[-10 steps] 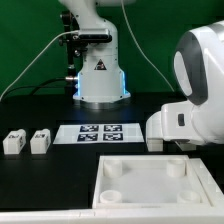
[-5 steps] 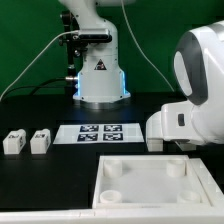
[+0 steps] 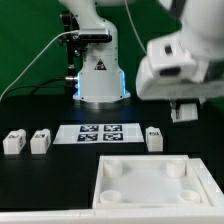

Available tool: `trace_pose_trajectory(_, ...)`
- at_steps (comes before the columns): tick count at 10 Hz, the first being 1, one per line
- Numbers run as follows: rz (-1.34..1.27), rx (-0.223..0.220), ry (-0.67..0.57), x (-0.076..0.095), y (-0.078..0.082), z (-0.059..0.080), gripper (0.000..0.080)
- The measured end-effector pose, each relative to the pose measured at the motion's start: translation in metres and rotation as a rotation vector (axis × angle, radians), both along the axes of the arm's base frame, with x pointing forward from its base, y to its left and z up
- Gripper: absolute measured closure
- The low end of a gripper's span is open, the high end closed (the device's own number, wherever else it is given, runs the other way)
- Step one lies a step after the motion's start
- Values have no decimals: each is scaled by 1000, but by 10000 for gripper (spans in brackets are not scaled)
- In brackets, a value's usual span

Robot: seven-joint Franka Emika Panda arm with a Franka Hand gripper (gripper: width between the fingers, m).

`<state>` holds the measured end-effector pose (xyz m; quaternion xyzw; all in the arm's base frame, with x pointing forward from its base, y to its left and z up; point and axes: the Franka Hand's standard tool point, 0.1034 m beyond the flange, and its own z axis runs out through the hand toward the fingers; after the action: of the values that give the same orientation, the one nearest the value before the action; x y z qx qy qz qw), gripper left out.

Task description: Assemble one leg

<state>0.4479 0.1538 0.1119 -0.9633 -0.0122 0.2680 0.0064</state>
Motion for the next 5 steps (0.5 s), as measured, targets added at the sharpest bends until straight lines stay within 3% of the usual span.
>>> trace_pose_trajectory(1,-21,9,-206,6,-10,34,505)
trace_pose_trajectory(3,-11,14,-528,22,-19,65,505)
trace_pose_trajectory(5,-39,39,-841,16,-13,61,505)
